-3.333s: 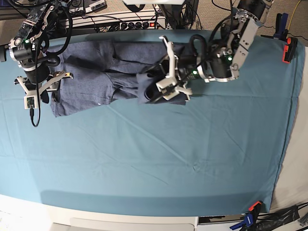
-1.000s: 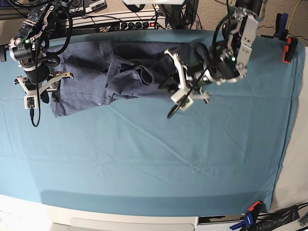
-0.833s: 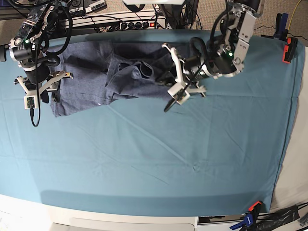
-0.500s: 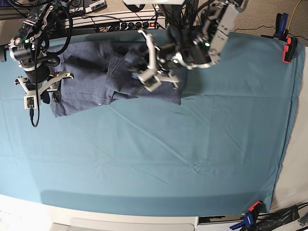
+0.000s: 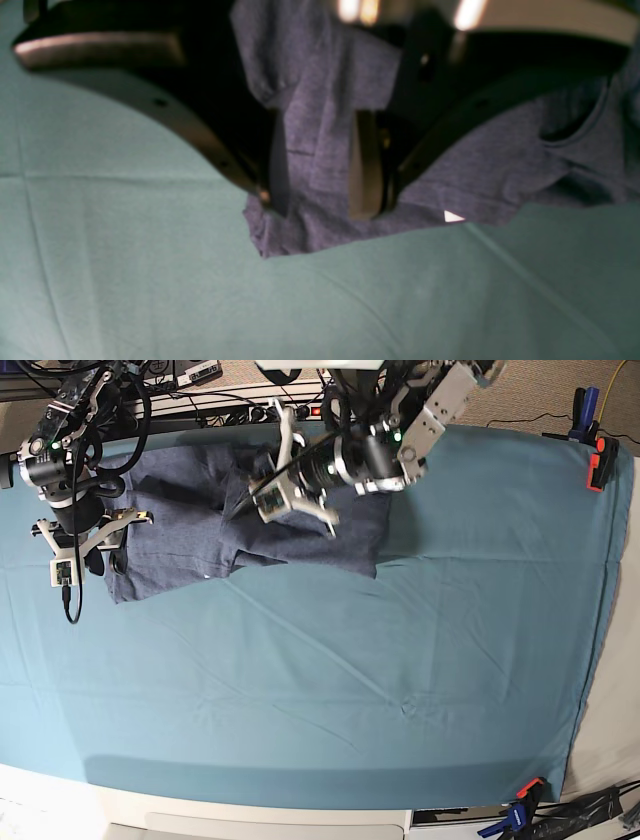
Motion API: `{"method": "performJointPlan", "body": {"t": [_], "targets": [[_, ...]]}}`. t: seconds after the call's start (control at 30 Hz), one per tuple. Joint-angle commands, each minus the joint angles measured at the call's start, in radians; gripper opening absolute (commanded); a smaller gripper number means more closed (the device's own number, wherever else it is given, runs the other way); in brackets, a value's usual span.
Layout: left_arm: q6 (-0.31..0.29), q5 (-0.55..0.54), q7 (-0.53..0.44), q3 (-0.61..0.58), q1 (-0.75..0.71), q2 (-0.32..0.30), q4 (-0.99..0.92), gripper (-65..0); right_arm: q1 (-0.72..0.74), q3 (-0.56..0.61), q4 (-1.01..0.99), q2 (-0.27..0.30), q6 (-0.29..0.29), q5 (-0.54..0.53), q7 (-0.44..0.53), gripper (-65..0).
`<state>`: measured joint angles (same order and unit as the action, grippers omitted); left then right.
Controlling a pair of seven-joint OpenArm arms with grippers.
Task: Fold the T-shirt properly
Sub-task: 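Lower the left gripper back onto the folded end and grasp it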
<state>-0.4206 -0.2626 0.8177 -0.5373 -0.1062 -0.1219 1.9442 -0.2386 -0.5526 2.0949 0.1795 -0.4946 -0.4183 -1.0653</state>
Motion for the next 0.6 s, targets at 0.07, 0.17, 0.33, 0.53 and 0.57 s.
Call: {"method": "performJointPlan", "body": {"t": [0.07, 0.17, 0.33, 0.53, 0.57], "targets": [[0.045, 0.029, -0.024, 0.061, 0.043, 0.007, 0.016, -65.0, 0.006, -0.005, 0.02, 0.011, 0.004, -0.011, 0.021, -43.5], [0.066, 0.066, -0.004, 0.133, 0.06, 0.0, 0.016, -65.0, 0.006, -0.005, 0.02, 0.011, 0.004, -0.011, 0.021, -43.5], [0.066, 0.013, 0.075, 0.211, 0.044, -0.061, 0.016, -65.0, 0.006, -0.005, 0.02, 0.011, 0.005, -0.011, 0.022, -43.5], [0.066, -0.08, 0.111, 0.215, -0.031, -0.112, 0.017, -65.0, 0.006, -0.005, 0.02, 0.011, 0.005, -0.011, 0.022, -43.5], [0.065, -0.087, 0.11, 0.215, -0.043, -0.111, 0.017, -65.0, 0.006, -0.005, 0.02, 0.011, 0.005, -0.011, 0.022, -43.5]]}}
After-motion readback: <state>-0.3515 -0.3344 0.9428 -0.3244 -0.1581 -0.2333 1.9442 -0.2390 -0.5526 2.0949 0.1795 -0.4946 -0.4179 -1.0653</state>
